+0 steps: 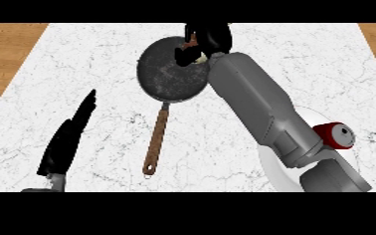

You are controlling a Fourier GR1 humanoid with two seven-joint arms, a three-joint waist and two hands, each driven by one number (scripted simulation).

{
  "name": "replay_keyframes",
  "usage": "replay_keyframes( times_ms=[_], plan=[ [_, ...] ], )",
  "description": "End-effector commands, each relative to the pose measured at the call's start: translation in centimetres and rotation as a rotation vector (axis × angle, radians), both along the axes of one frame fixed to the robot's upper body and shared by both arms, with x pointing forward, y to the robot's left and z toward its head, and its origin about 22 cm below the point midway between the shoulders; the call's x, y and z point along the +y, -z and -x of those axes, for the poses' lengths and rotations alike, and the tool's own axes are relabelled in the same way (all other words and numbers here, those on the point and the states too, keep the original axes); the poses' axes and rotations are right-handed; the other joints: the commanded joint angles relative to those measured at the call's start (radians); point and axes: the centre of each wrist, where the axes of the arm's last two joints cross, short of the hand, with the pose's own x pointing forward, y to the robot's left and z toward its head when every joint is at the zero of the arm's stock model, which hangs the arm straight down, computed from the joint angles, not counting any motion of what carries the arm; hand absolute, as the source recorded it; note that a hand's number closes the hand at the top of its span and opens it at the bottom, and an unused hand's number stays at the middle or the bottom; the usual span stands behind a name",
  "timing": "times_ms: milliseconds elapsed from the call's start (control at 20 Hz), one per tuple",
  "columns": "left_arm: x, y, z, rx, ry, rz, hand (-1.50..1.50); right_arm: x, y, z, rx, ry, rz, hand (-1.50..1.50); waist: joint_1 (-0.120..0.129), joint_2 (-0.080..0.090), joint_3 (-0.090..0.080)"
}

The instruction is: Pick the cupcake from the plate and place it in the pan

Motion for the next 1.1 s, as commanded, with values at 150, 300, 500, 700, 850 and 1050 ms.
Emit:
replay_keyframes(
  times_ms=[150,300,500,700,850,1050],
  plan=[
    [-0.9,-1.1,-1.1,-0.018,0.047,-0.018,0.00,0.0,2.4,-0.5,0.110,0.005,0.069,1.50,0.055,0.018,0.000],
    [-1.5,-1.3,-1.8,-0.039,0.078,-0.008,0.00,-0.4,3.1,-0.7,0.152,-0.022,0.140,1.50,0.075,0.029,-0.001],
    [-1.8,-0.7,-0.8,-0.023,0.093,0.000,0.00,-2.4,5.3,-0.4,0.364,0.058,-0.161,1.50,0.107,0.033,0.002],
    [-2.8,-1.6,-2.3,-0.032,0.105,-0.007,0.00,-2.9,5.7,-0.5,0.437,0.065,-0.281,-1.50,0.110,0.040,0.003],
    [-2.8,-1.4,-2.4,-0.039,0.104,0.004,0.00,-3.2,5.7,-0.5,0.356,0.068,-0.414,-1.50,0.116,0.038,0.003],
    [-2.0,-1.3,-2.3,-0.032,0.114,-0.012,0.00,-2.7,4.1,-0.9,0.178,0.084,-0.516,-1.50,0.102,0.030,0.003]
  ],
)
